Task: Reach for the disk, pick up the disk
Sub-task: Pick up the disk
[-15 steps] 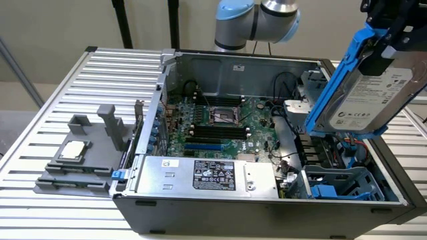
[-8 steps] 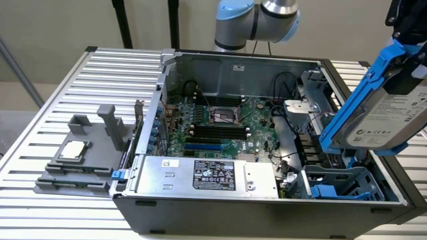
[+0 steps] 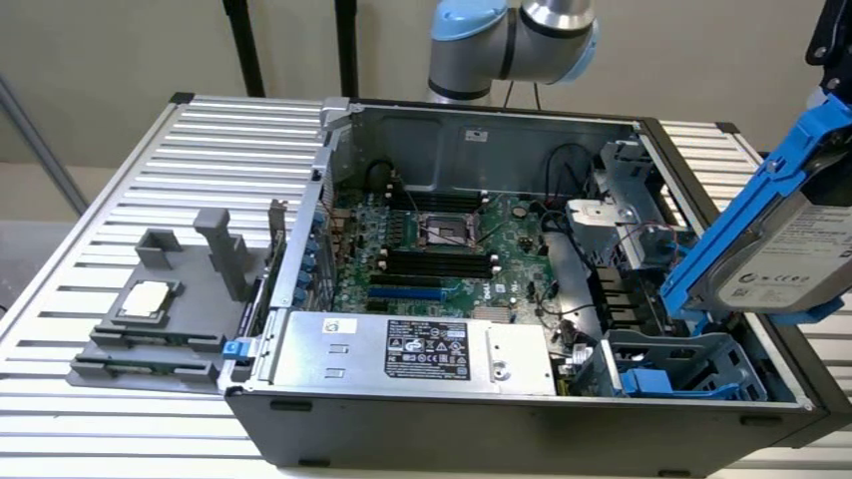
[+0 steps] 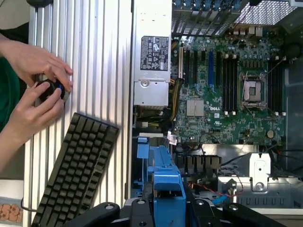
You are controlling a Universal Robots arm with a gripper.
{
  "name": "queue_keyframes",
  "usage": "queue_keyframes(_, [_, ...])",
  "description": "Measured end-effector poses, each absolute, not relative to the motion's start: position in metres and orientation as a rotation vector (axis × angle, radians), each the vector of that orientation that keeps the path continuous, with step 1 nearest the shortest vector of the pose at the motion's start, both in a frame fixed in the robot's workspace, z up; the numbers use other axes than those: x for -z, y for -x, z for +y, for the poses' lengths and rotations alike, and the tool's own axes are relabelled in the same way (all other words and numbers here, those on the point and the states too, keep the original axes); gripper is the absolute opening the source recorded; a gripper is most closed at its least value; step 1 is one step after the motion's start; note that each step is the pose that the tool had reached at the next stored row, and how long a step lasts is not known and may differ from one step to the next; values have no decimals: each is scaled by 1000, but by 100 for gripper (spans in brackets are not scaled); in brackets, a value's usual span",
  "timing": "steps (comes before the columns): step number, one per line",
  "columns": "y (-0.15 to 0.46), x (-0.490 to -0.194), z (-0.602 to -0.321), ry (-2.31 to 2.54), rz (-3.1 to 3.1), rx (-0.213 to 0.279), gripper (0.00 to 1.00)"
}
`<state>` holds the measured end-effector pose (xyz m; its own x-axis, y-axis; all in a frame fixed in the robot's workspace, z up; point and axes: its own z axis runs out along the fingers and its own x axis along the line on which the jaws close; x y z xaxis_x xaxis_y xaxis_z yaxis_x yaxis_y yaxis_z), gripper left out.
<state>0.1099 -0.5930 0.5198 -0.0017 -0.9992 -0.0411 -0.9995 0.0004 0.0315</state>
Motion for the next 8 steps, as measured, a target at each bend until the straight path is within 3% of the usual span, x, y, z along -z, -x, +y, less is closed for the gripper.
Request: queue_keyframes(8, [-110,-520,-593,2215,2217,-81,33])
